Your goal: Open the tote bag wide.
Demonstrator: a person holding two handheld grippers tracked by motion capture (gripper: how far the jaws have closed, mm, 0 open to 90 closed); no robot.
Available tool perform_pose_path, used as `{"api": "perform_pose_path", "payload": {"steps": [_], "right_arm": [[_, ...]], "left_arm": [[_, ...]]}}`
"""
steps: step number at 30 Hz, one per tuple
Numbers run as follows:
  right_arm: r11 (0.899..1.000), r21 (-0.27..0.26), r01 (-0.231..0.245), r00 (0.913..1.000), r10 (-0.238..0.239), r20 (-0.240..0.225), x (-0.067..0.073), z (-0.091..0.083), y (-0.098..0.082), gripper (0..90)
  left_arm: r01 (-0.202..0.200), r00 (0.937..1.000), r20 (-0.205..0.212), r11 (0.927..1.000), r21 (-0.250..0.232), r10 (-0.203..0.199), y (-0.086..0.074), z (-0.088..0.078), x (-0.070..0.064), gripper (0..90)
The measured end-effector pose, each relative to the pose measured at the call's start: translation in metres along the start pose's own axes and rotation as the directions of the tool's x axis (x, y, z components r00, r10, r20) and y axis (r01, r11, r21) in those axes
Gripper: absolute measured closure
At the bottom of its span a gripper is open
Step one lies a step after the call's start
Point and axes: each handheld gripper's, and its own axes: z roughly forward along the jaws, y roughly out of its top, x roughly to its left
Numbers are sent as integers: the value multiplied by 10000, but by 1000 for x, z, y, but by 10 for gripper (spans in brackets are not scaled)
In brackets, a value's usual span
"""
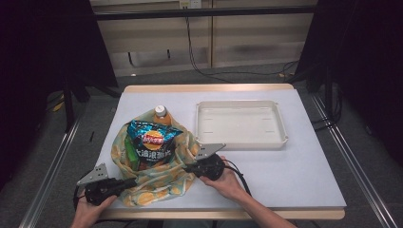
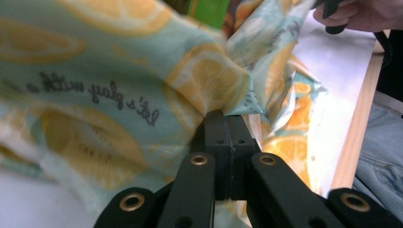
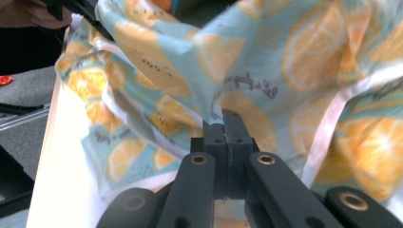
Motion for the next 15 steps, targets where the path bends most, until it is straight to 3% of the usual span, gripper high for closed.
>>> {"api": "perform_pose_path", "payload": {"steps": [4, 6, 9, 10, 11, 15], "right_arm": [[9990, 387, 207, 9995, -215, 210, 4, 6, -4, 900], [9985, 464, 283, 9993, -294, 222, 5, 6, -3, 898], [9997, 202, 115, 9999, -116, 53, 2, 1, -2, 798], [10000, 79, 33, 10000, -34, 42, 2, -2, 0, 757], [9999, -116, -40, 9999, 39, -99, 1, -7, 3, 691], [9986, -500, 165, 9998, -168, -61, 4, -26, 15, 592]], "left_arm": [[130, 9999, -28, 9999, 81, -130, -1, 0, 2, 893], [-13, 10000, -27, 10000, 75, 14, 2, -2, 0, 851], [-387, 9992, -116, 9992, -121, 385, 14, -11, -6, 782], [-297, 9995, -94, 9983, -501, 293, 20, -16, -8, 774], [-466, 9988, -201, 9974, -557, 455, 24, -21, -7, 757], [-577, 9973, -525, 9893, -1344, 510, 41, -42, -2, 736]]}}
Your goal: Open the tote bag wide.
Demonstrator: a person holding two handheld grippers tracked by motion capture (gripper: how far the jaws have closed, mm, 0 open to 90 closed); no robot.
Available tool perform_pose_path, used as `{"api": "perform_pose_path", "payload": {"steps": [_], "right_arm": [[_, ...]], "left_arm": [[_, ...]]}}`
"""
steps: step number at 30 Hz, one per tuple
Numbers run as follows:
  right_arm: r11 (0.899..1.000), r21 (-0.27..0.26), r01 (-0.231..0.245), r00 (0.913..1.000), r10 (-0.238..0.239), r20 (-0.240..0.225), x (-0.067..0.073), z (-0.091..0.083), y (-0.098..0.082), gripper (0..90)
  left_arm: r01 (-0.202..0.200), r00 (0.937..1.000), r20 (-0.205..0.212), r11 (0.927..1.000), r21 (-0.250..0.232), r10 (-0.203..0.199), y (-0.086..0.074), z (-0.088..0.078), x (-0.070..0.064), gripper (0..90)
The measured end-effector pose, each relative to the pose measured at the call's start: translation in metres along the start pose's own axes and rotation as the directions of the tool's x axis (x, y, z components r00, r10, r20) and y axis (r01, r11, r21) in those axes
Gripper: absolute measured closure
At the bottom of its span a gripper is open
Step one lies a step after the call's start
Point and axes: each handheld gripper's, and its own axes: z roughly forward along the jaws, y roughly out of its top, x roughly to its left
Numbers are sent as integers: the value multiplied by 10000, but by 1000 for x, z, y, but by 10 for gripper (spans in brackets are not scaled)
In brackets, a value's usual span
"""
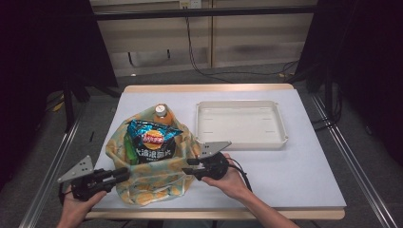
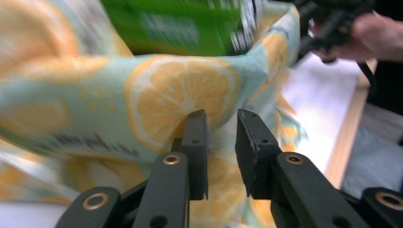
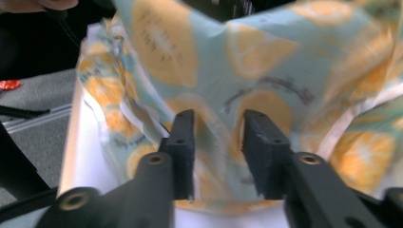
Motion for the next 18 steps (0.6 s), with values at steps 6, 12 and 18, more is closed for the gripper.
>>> {"api": "perform_pose_path", "payload": {"steps": [6, 12, 18], "right_arm": [[9989, -463, 67, 9996, -54, 269, -1, -23, 9, 507], [9978, -659, -21, 9992, 47, 406, -4, -29, 11, 491], [9958, -915, -16, 9989, 58, 456, -2, -29, 16, 473]], "left_arm": [[106, 9973, -712, 9963, -855, -167, 26, -12, 14, 690], [148, 9930, -1139, 9914, -1300, -298, 48, -5, 27, 635], [299, 9905, -1302, 9944, -1015, -430, 74, 23, 50, 527]]}}
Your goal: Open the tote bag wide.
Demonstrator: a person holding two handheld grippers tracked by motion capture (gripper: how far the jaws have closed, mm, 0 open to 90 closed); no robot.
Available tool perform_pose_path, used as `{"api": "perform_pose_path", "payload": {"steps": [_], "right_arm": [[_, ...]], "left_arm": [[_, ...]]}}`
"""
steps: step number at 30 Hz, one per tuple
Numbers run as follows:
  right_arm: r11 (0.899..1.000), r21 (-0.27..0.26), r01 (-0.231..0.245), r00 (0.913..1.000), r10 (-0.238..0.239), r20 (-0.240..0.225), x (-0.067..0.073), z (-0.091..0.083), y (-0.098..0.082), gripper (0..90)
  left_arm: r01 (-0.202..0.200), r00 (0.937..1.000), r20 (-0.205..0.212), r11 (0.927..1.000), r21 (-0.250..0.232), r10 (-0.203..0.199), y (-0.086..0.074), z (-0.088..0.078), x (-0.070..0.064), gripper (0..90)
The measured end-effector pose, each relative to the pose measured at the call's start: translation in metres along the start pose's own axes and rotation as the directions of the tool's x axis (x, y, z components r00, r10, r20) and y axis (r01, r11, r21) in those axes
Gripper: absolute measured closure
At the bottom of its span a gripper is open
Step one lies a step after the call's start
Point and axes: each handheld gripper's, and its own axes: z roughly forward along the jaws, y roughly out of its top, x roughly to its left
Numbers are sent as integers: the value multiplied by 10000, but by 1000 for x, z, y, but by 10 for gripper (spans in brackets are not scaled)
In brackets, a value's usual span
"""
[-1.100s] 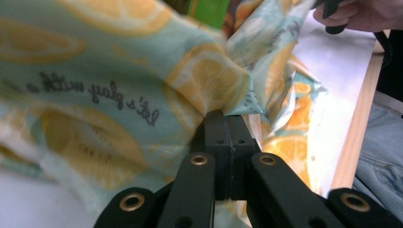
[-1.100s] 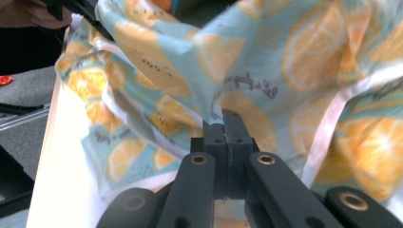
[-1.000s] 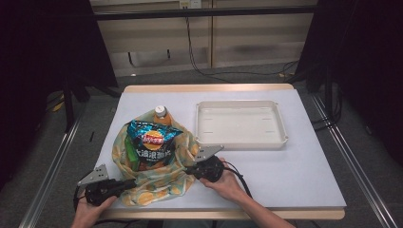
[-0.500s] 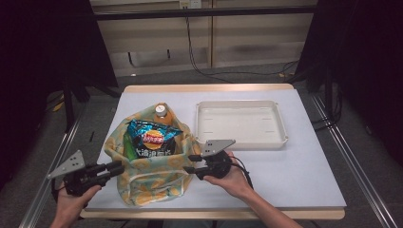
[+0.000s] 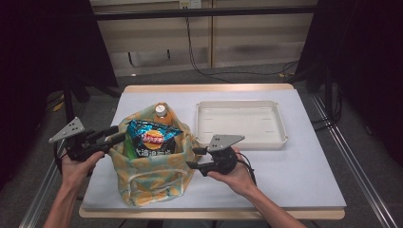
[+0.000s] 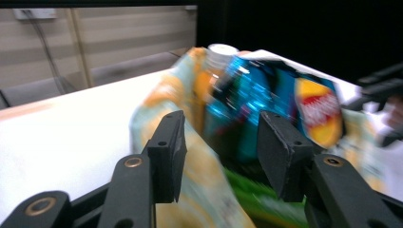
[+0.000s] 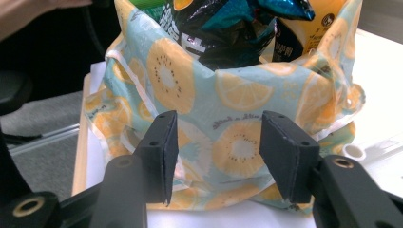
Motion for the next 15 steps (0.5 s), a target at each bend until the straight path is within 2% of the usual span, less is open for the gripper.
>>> {"api": "perform_pose_path", "payload": {"steps": [2, 3, 4, 5, 6, 7, 8, 9, 12, 13, 15], "right_arm": [[10000, -44, -26, 10000, 26, -6, 0, -1, 0, 470], [10000, -30, -9, 10000, 9, 57, 0, -2, -1, 467], [10000, -19, -49, 9999, 49, 96, -1, -3, -1, 465], [10000, -16, -83, 9999, 83, 134, -2, -4, -1, 465], [9999, -47, -103, 9999, 103, 87, -3, -5, -1, 466], [9999, -39, -120, 9999, 120, 67, -3, -5, -1, 469], [9999, -34, -108, 9999, 108, 70, -3, -5, -1, 469], [10000, -23, -75, 9999, 75, 86, -3, -6, -1, 469], [10000, -23, -67, 10000, 67, 65, -2, -6, -1, 469], [10000, -5, -74, 9999, 74, 74, -2, -5, 0, 469], [10000, -5, -38, 10000, 38, 90, -3, -5, 0, 468]], "left_arm": [[90, 9981, -605, 10000, 32, -87, 2, 8, 5, 540], [144, 9987, -492, 9999, 72, -140, 3, 11, 8, 569], [103, 9984, -561, 9998, 156, -94, 3, 13, 10, 632], [245, 9979, -600, 9993, 276, -228, 3, 16, 12, 691], [384, 9978, -541, 9991, 194, -373, 3, 17, 14, 747], [411, 9969, -678, 9989, 227, -395, 2, 17, 17, 815], [584, 9967, -564, 9982, 110, -577, 1, 18, 21, 873], [721, 9955, -629, 9974, 81, -715, 0, 17, 24, 900], [842, 9957, -409, 9963, 142, -836, -3, 15, 29, 900], [888, 9957, -281, 9960, 93, -885, -3, 15, 30, 865], [885, 9960, -144, 9961, 59, -884, -4, 13, 29, 689]]}}
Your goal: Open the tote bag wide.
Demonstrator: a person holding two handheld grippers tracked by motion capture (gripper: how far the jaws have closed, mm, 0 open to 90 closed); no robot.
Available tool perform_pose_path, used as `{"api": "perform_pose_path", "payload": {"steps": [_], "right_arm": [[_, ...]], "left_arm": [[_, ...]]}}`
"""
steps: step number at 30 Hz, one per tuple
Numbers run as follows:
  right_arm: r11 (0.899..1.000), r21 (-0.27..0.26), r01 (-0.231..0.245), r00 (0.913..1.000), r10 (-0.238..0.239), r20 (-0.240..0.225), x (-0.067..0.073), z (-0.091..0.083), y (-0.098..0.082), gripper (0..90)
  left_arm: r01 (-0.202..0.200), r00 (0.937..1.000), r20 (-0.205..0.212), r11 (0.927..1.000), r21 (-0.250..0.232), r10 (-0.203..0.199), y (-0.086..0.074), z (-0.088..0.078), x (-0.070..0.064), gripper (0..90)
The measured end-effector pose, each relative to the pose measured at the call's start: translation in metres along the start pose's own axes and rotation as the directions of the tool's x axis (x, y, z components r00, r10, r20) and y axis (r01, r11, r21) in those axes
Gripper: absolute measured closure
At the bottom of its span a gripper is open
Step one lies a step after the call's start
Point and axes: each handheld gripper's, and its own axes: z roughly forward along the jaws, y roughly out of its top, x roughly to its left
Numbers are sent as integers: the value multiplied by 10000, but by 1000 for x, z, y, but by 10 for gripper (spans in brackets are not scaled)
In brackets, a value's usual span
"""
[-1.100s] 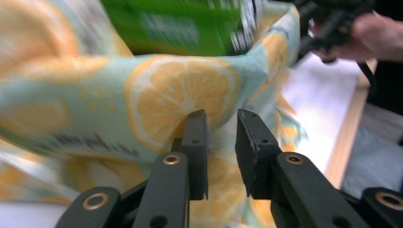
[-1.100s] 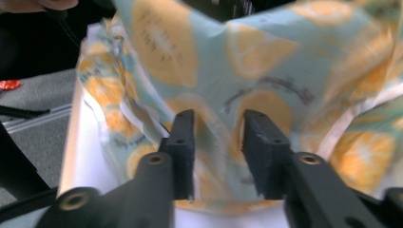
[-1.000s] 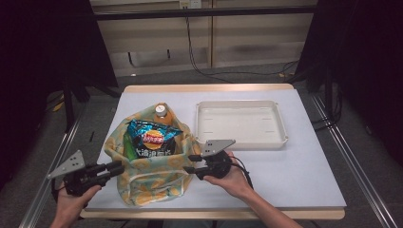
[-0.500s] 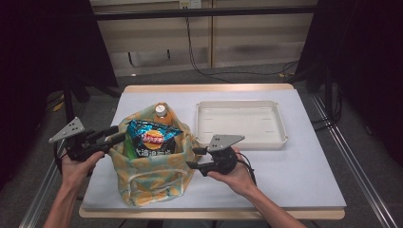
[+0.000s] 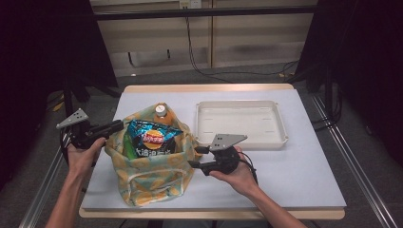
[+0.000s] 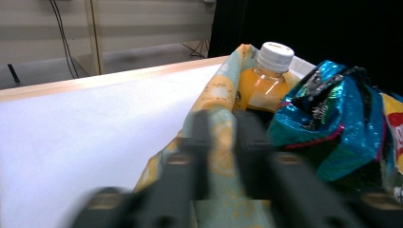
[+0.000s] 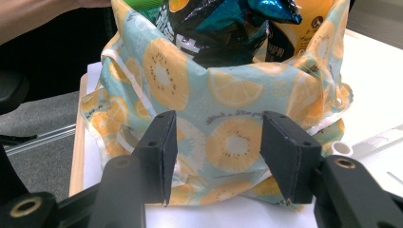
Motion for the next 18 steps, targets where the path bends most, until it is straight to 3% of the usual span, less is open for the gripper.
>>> {"api": "perform_pose_path", "payload": {"steps": [1, 6, 8, 9, 11, 13, 14, 15, 18], "right_arm": [[10000, 31, -26, 10000, 26, 44, 0, 0, 0, 466], [10000, 28, -21, 10000, 21, 57, -1, 0, 0, 461], [10000, 42, -21, 10000, 21, 85, -1, -1, 0, 458], [10000, 45, -38, 10000, 38, 76, -1, -1, 0, 458], [10000, 5, -8, 10000, 8, 65, -1, -1, 0, 457], [10000, 4, -3, 10000, 3, 67, -1, -1, 1, 457], [10000, 8, -7, 10000, 7, 73, -1, -1, 0, 457], [10000, 9, -5, 10000, 5, 68, -1, -1, 0, 457], [10000, 21, -39, 9999, 39, 105, -1, -1, 0, 447]], "left_arm": [[-11, 10000, 54, 10000, -5, 11, 0, -1, -2, 625], [-405, 9987, 317, 9990, 213, 398, 2, 0, -10, 485], [-441, 9984, 376, 9977, 510, 422, 2, 3, -9, 467], [-383, 9975, 607, 9981, 485, 354, 1, 4, -7, 473], [-396, 9979, 531, 9970, 662, 361, 0, 6, -3, 567], [-292, 9983, 509, 9989, 377, 273, 0, 6, 0, 735], [-110, 9975, 702, 9997, 205, 95, 1, 5, 2, 796], [-6, 9964, 852, 10000, 24, 4, 1, 4, 4, 842], [179, 9970, 748, 9998, -40, -176, 2, 3, 9, 894]]}}
